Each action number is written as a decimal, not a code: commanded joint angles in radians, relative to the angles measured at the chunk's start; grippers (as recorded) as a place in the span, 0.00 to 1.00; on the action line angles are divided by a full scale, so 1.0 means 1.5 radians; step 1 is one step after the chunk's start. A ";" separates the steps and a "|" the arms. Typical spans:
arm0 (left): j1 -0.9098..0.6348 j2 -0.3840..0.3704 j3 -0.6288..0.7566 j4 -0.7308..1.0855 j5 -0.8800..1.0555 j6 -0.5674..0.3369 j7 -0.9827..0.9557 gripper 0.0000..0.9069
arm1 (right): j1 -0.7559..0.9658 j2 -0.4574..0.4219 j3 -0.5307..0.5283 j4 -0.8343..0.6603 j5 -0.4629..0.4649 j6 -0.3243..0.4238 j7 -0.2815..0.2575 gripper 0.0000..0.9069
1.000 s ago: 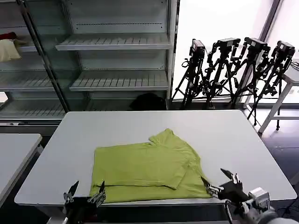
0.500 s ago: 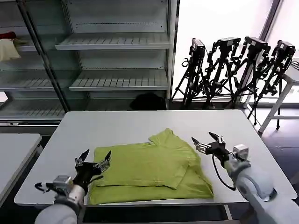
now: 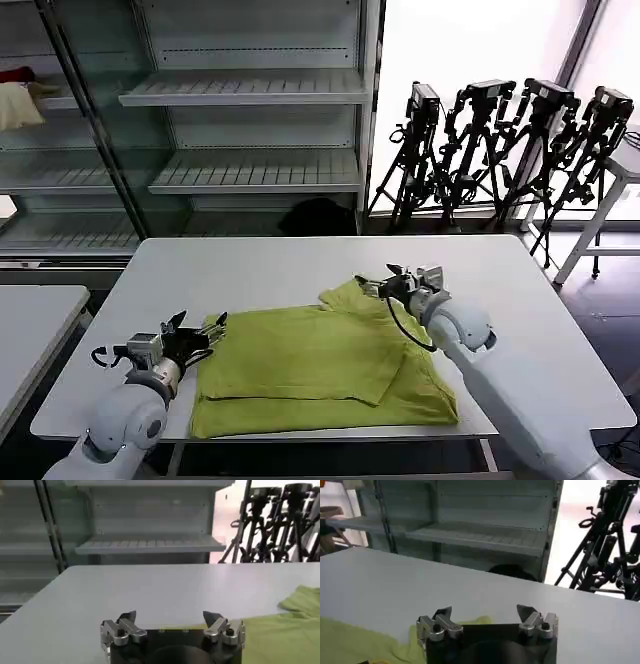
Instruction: Fold and organize the clothes.
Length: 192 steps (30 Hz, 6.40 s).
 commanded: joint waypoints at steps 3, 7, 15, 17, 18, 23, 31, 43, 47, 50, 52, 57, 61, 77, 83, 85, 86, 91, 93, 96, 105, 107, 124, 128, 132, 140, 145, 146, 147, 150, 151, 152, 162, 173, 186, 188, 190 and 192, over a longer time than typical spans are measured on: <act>-0.065 -0.004 0.023 0.113 -0.006 0.013 0.018 1.00 | 0.063 0.049 -0.058 -0.089 -0.031 -0.017 -0.022 1.00; -0.069 -0.004 0.026 0.118 -0.007 0.013 0.036 1.00 | 0.062 0.050 -0.057 -0.093 -0.043 -0.016 -0.029 1.00; -0.080 -0.014 0.029 0.127 -0.008 0.012 0.044 1.00 | 0.053 0.051 -0.047 -0.094 -0.048 -0.016 -0.039 1.00; -0.078 -0.016 0.029 0.130 -0.006 0.012 0.046 1.00 | 0.051 0.051 -0.044 -0.095 -0.048 -0.016 -0.040 1.00; -0.077 -0.017 0.029 0.133 -0.006 0.012 0.047 1.00 | 0.051 0.051 -0.044 -0.095 -0.048 -0.016 -0.041 1.00; -0.068 -0.022 0.027 0.126 -0.004 0.012 0.056 0.16 | 0.046 0.049 -0.046 -0.095 -0.049 -0.016 -0.045 0.77; -0.043 -0.017 0.023 0.090 -0.006 0.012 0.060 0.01 | 0.033 0.045 -0.044 -0.088 -0.051 -0.015 -0.051 0.00; -0.033 -0.009 0.027 0.075 0.006 0.012 0.070 0.00 | 0.030 0.040 -0.037 -0.069 -0.058 -0.014 -0.061 0.00; -0.042 -0.004 0.022 0.067 -0.009 0.011 0.075 0.00 | 0.036 0.031 -0.032 -0.049 -0.054 -0.013 -0.058 0.00; -0.043 0.004 0.019 0.061 -0.014 0.010 0.076 0.00 | 0.033 0.016 -0.029 -0.024 -0.046 -0.004 -0.050 0.00; -0.042 0.006 0.017 0.057 -0.017 0.010 0.071 0.00 | 0.027 0.004 -0.022 0.002 -0.039 -0.002 -0.046 0.00; -0.036 0.010 0.013 0.040 -0.024 0.010 0.063 0.00 | 0.002 -0.038 -0.011 0.072 -0.010 -0.001 -0.034 0.00; -0.017 0.016 0.005 0.015 -0.025 0.009 0.061 0.00 | -0.068 -0.088 0.001 0.152 0.006 -0.004 -0.022 0.00; 0.152 0.028 -0.031 -0.188 0.015 0.003 0.036 0.00 | -0.338 -0.208 0.156 0.416 0.032 0.000 0.000 0.00; 0.227 0.009 -0.032 -0.246 0.095 0.007 0.001 0.00 | -0.399 -0.240 0.204 0.469 0.048 -0.002 -0.008 0.00; 0.252 0.001 -0.035 -0.258 0.115 0.005 -0.008 0.00 | -0.415 -0.254 0.219 0.475 0.050 -0.002 -0.012 0.00; 0.258 0.001 -0.036 -0.261 0.119 0.005 -0.010 0.00 | -0.421 -0.260 0.224 0.478 0.054 -0.003 -0.013 0.00; 0.283 0.000 -0.043 -0.262 0.146 -0.007 -0.011 0.00 | -0.457 -0.266 0.244 0.493 0.052 -0.003 -0.013 0.00; 0.286 -0.002 -0.041 -0.255 0.149 -0.008 -0.011 0.00 | -0.469 -0.263 0.249 0.497 0.048 -0.003 -0.014 0.00; 0.289 -0.006 -0.036 -0.254 0.152 -0.009 -0.010 0.00 | -0.484 -0.261 0.254 0.495 0.039 0.001 -0.019 0.00; 0.314 -0.019 -0.037 -0.262 0.176 -0.024 -0.015 0.00 | -0.532 -0.259 0.294 0.490 0.035 0.006 -0.025 0.00; 0.322 -0.021 -0.036 -0.265 0.177 -0.028 -0.014 0.00 | -0.541 -0.258 0.292 0.485 0.024 0.011 -0.027 0.00; 0.317 -0.033 -0.003 -0.201 0.242 -0.086 -0.011 0.21 | -0.552 -0.243 0.284 0.484 0.015 0.011 -0.021 0.00; 0.280 -0.024 -0.002 -0.196 0.238 -0.089 -0.006 0.02 | -0.551 -0.242 0.284 0.484 0.015 0.010 -0.019 0.00; 0.265 -0.010 -0.010 -0.194 0.235 -0.078 0.000 0.26 | -0.557 -0.236 0.283 0.484 0.015 -0.005 -0.001 0.49; 0.307 -0.011 -0.033 -0.208 0.278 -0.044 -0.006 1.00 | -0.560 -0.202 0.277 0.510 0.018 -0.012 0.163 1.00; 0.343 0.012 -0.063 -0.259 0.275 -0.023 -0.006 1.00 | -0.592 -0.179 0.274 0.559 -0.006 -0.001 0.322 1.00; 0.349 0.015 -0.067 -0.272 0.271 -0.021 -0.006 1.00 | -0.600 -0.178 0.276 0.572 -0.021 0.008 0.327 1.00; 0.356 0.017 -0.072 -0.282 0.267 -0.018 -0.011 1.00 | -0.607 -0.174 0.278 0.590 -0.042 0.018 0.358 1.00; 0.363 0.013 -0.077 -0.323 0.258 -0.001 -0.022 1.00 | -0.611 -0.150 0.269 0.626 -0.069 0.029 0.441 1.00; 0.366 0.011 -0.076 -0.337 0.258 0.000 -0.025 1.00 | -0.612 -0.146 0.266 0.632 -0.070 0.024 0.452 1.00; 0.371 0.004 -0.073 -0.354 0.259 0.002 -0.028 1.00 | -0.614 -0.136 0.263 0.648 -0.074 0.003 0.518 1.00; 0.426 -0.104 -0.044 -0.318 0.275 -0.127 -0.034 1.00 | -0.786 -0.136 0.424 0.580 -0.135 0.282 0.276 1.00; 0.408 -0.180 -0.029 -0.247 0.158 -0.206 0.001 1.00 | -0.826 -0.166 0.489 0.436 -0.018 0.467 0.024 1.00; 0.350 -0.198 -0.028 -0.141 0.132 -0.212 0.025 1.00 | -0.828 -0.164 0.485 0.422 -0.022 0.475 0.011 1.00; 0.349 -0.197 -0.033 -0.130 0.127 -0.211 0.024 1.00 | -0.824 -0.165 0.483 0.421 -0.022 0.475 0.010 1.00; 0.352 -0.195 -0.036 -0.122 0.127 -0.215 0.025 1.00 | -0.821 -0.165 0.481 0.420 -0.023 0.476 0.010 1.00; 0.352 -0.194 -0.038 -0.114 0.124 -0.214 0.024 1.00 | -0.818 -0.165 0.478 0.419 -0.023 0.476 0.010 1.00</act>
